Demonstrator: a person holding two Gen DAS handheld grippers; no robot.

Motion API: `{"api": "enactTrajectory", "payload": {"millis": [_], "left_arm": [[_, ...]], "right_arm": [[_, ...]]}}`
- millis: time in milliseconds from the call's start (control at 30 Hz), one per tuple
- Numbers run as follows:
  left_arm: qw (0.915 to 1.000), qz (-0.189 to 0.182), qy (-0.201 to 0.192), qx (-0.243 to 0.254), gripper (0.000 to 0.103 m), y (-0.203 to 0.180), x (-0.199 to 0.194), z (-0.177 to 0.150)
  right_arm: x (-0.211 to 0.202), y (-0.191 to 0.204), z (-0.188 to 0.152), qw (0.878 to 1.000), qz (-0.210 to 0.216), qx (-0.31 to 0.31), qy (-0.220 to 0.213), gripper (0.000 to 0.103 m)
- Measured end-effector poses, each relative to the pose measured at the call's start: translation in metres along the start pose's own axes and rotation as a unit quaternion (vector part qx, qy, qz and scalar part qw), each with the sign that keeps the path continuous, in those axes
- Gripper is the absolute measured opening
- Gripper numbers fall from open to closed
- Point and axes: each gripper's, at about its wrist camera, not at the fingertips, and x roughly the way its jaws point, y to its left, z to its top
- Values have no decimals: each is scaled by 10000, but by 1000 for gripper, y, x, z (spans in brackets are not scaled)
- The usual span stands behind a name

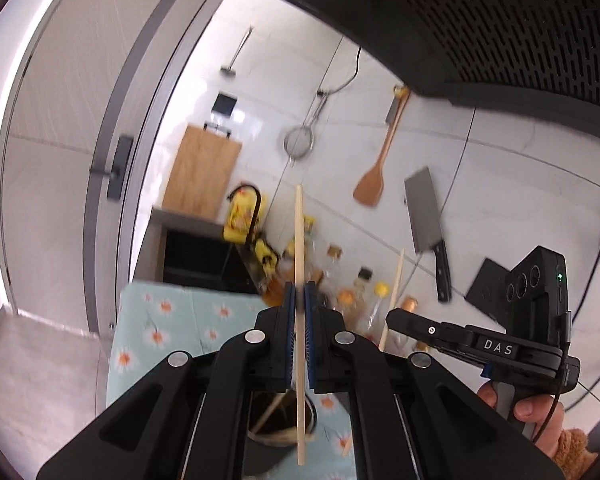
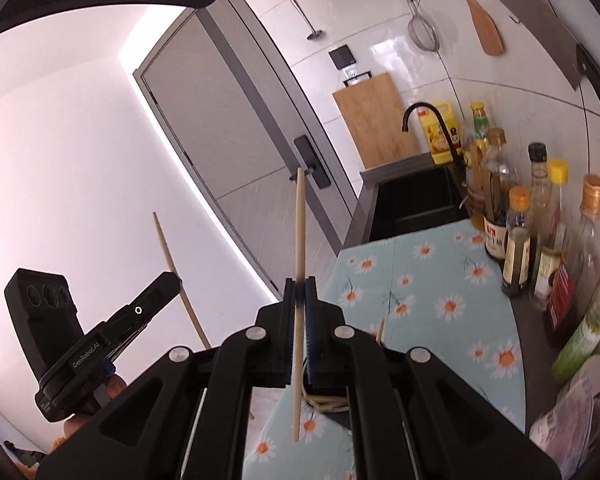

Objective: Organize utensils
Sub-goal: 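Lift both sticks over the black holder and open both tools to drop them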

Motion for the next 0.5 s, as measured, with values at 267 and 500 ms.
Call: {"api": "enactTrajectory", "payload": {"millis": [267,500], "left_arm": [[9985,179,-478,177,4,9,27,-10],[9969,259,-717,204,4,18,41,-25]], "right_arm": [[18,-18,8,9989,-61,-125,-443,6],[35,-27,0,9987,-60,-150,-487,6]]}}
